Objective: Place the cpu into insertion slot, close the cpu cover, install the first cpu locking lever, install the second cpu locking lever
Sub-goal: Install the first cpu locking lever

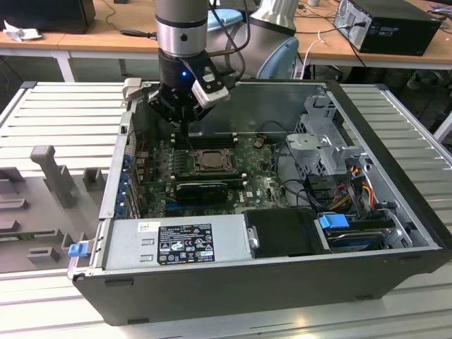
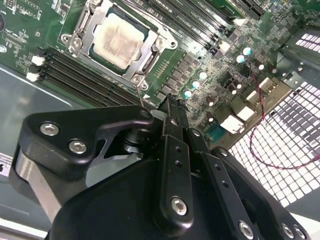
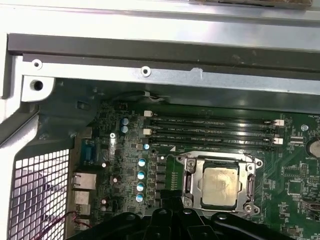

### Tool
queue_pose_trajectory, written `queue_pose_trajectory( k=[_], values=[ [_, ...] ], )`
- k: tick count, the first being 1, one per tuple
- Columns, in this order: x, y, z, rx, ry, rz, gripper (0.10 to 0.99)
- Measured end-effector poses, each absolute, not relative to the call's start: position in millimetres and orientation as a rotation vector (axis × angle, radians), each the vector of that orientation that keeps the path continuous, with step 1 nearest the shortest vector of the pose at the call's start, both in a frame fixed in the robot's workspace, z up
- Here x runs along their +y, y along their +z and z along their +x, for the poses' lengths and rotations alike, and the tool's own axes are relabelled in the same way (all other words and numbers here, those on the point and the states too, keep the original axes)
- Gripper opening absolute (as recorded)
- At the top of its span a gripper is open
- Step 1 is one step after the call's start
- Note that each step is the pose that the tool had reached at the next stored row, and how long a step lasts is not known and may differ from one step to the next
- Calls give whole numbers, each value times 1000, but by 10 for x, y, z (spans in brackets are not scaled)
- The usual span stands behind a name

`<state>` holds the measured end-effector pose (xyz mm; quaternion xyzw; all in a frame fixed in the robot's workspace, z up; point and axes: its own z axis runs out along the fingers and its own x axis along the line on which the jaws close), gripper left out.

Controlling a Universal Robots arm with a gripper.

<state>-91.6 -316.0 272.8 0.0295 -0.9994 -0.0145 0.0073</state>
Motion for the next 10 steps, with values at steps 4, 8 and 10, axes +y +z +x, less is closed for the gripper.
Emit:
queue_pose_trajectory(
  k=[4,8,10],
  values=[
    [-3160,2675,-917,-3125,-45,92,106],
    [-3160,2654,-917,-3125,-45,92,106],
    [-3160,2646,-920,-3125,-45,92,106]
  ],
)
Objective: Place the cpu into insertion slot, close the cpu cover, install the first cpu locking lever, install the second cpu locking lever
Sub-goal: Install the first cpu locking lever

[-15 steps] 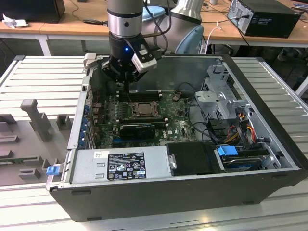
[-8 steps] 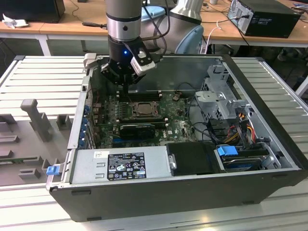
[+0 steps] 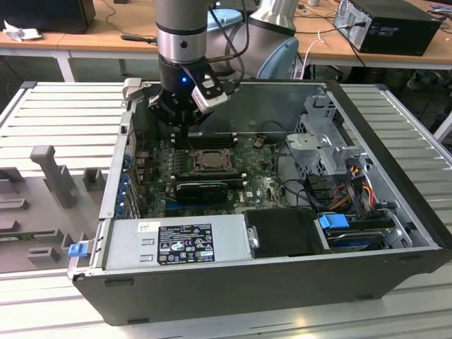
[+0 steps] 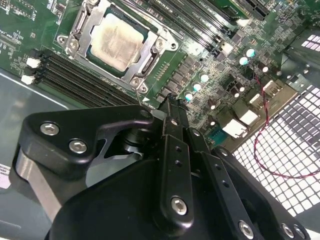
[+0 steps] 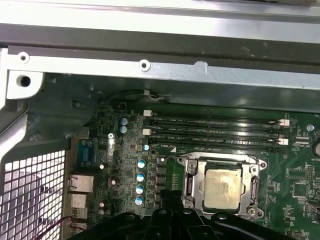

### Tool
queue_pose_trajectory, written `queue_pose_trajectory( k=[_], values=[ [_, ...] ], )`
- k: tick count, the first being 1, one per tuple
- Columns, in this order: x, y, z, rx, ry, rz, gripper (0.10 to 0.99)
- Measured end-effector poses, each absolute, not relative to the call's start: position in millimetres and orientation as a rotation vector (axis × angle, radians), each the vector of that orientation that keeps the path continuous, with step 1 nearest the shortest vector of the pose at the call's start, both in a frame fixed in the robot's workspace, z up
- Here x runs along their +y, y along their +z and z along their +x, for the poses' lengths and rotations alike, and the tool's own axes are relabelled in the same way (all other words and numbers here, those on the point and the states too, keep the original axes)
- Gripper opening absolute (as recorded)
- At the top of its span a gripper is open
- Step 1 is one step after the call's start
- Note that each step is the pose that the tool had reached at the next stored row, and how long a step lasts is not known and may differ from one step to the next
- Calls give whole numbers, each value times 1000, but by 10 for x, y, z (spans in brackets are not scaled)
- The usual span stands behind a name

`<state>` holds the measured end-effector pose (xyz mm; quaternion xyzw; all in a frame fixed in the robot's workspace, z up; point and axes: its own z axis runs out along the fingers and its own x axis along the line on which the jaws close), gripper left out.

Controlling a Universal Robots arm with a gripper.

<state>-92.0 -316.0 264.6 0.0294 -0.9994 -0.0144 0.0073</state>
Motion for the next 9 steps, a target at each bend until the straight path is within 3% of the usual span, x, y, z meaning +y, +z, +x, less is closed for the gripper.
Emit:
queue_pose_trajectory(
  k=[9],
  values=[
    [-3159,2596,-987,-3125,-48,92,106]
  ],
)
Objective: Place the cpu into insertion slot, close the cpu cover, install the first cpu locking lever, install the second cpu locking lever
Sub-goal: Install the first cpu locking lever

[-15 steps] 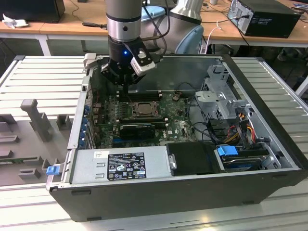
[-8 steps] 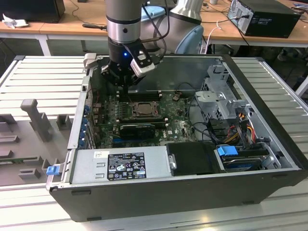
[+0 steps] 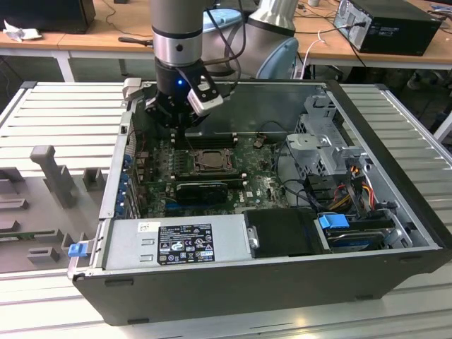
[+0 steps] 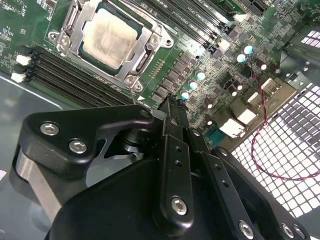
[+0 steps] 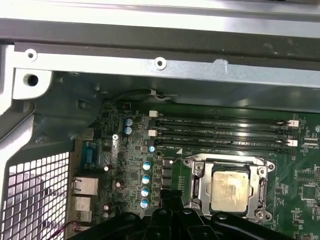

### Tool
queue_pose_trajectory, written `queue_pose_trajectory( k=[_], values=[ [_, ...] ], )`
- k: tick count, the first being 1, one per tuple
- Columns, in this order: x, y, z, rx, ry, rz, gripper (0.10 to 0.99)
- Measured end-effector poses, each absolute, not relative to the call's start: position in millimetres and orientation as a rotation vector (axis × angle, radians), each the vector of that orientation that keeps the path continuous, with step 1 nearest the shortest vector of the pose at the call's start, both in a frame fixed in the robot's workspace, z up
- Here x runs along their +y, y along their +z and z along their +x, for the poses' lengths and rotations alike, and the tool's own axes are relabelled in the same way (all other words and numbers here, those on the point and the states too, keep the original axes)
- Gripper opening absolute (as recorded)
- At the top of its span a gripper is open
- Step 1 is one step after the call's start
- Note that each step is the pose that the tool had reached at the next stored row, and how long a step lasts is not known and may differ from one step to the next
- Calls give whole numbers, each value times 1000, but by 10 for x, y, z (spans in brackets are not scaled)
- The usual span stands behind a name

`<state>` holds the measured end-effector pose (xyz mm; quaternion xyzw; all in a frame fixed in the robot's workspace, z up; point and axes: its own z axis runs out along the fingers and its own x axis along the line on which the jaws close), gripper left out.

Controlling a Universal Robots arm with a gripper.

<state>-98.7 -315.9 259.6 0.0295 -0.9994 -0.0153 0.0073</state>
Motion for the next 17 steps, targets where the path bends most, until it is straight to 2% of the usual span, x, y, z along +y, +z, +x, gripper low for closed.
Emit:
queue_pose_trajectory(
  k=[13,17],
  values=[
    [-3098,2540,-1040,-3125,-54,92,106],
    [-2997,2538,-1065,-3125,-61,92,106]
  ],
)
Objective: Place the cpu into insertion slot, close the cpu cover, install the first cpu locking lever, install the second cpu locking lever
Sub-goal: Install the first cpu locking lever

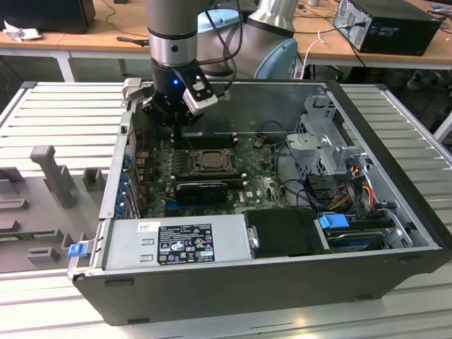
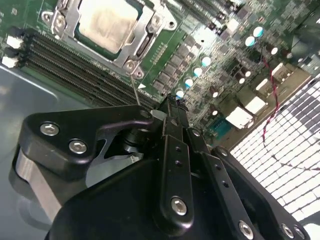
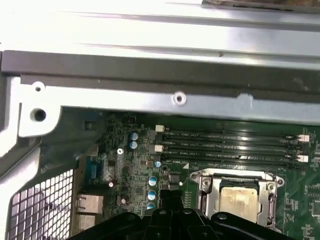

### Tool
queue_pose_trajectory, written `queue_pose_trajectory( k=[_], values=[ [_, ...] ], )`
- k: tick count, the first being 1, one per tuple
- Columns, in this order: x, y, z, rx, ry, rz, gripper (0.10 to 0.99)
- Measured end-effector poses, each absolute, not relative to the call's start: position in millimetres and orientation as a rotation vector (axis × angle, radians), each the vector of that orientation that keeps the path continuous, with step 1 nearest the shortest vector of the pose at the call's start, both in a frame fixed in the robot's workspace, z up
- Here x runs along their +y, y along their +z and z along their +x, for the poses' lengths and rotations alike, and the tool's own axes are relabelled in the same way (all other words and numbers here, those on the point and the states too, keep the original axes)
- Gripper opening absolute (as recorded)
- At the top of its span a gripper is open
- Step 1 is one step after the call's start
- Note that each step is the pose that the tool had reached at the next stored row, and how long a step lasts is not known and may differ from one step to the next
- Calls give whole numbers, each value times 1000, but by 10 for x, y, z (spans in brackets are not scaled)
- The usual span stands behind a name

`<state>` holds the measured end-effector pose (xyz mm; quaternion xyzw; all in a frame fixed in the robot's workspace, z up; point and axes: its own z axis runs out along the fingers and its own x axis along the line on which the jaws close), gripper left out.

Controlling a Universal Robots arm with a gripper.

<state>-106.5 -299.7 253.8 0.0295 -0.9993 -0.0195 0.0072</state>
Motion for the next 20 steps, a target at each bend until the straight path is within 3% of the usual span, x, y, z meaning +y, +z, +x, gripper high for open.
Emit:
queue_pose_trajectory(
  k=[20],
  values=[
    [-2930,2538,-939,-3125,-63,93,106]
  ],
)
